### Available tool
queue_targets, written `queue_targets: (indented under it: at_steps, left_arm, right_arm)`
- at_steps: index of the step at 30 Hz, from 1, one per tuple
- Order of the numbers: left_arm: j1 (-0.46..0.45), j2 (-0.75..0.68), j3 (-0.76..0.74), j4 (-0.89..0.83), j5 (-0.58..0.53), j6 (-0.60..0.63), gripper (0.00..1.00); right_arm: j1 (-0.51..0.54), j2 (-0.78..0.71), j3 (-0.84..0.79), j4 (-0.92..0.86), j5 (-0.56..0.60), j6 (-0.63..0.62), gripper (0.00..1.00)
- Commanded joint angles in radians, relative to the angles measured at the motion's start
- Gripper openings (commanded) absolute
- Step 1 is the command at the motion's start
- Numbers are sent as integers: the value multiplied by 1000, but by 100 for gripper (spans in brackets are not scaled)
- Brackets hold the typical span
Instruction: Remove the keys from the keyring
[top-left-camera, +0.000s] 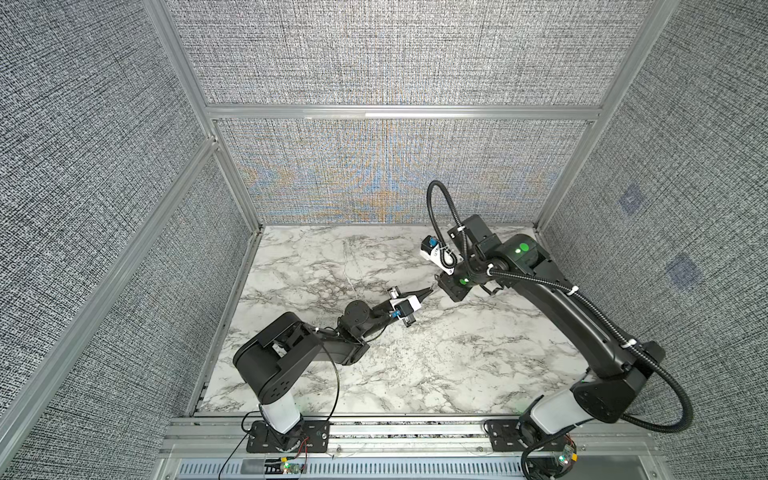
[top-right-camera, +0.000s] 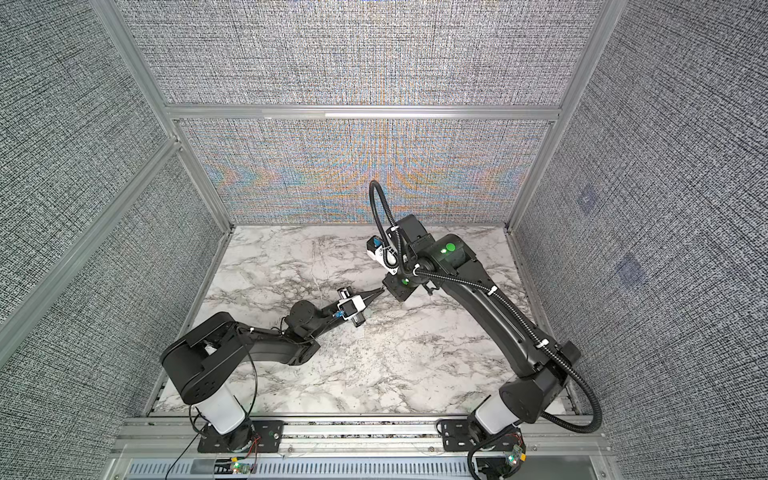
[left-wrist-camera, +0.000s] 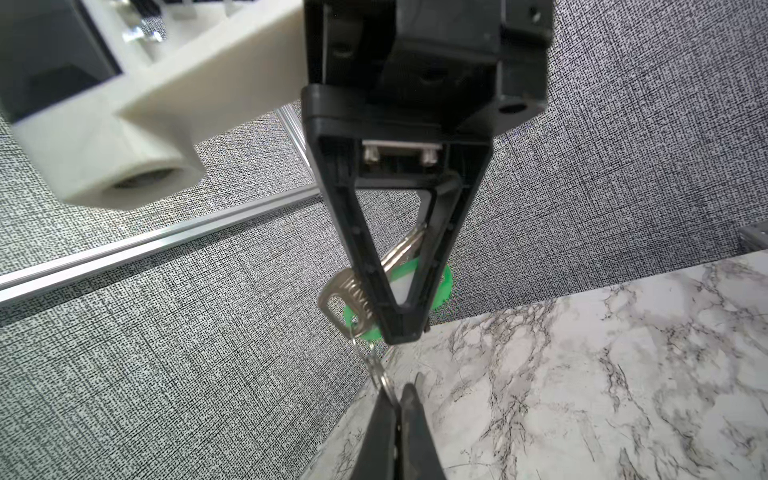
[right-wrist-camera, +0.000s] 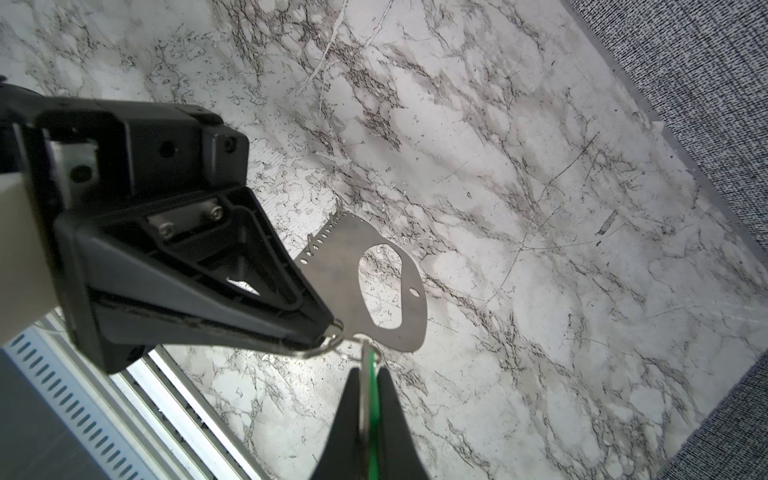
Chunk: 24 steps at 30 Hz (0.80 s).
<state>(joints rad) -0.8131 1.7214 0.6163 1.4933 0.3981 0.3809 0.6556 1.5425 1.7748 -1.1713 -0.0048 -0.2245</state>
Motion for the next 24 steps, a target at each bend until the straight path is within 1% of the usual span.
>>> queue_targets:
  at_steps: [1, 3, 4, 6, 8, 13, 19, 21, 24]
  left_arm:
    - [2, 12, 7, -2, 0, -13, 8]
    - [2, 16, 8, 0, -12, -14, 18]
    - [2, 18, 9, 1, -21, -17, 25]
    - [2, 15, 7, 2, -33, -23, 33]
    - [2, 8, 8, -2, -50, -32, 38]
    - [-6, -15, 7, -13, -73, -52, 38]
    - [-33, -66, 16, -127, -119, -42, 36]
    - [-42, -74, 23, -165, -169, -43, 35]
    - [-46, -80, 40, -203, -207, -71, 33]
  right_arm:
    - [-2, 6, 21, 16, 20, 2, 0]
    - [-2, 10, 30, 15, 18, 8, 0]
    - [-1, 14, 35, 15, 13, 10, 0]
    - [-1, 19, 45, 20, 4, 17, 0]
    - [-1, 26, 52, 21, 0, 21, 0]
    - [-2, 33, 48, 28, 19, 24, 0]
    - [-4, 51, 60, 24, 32, 55, 0]
    - [-3, 56, 64, 24, 31, 62, 0]
    - [-4, 59, 66, 22, 35, 66, 0]
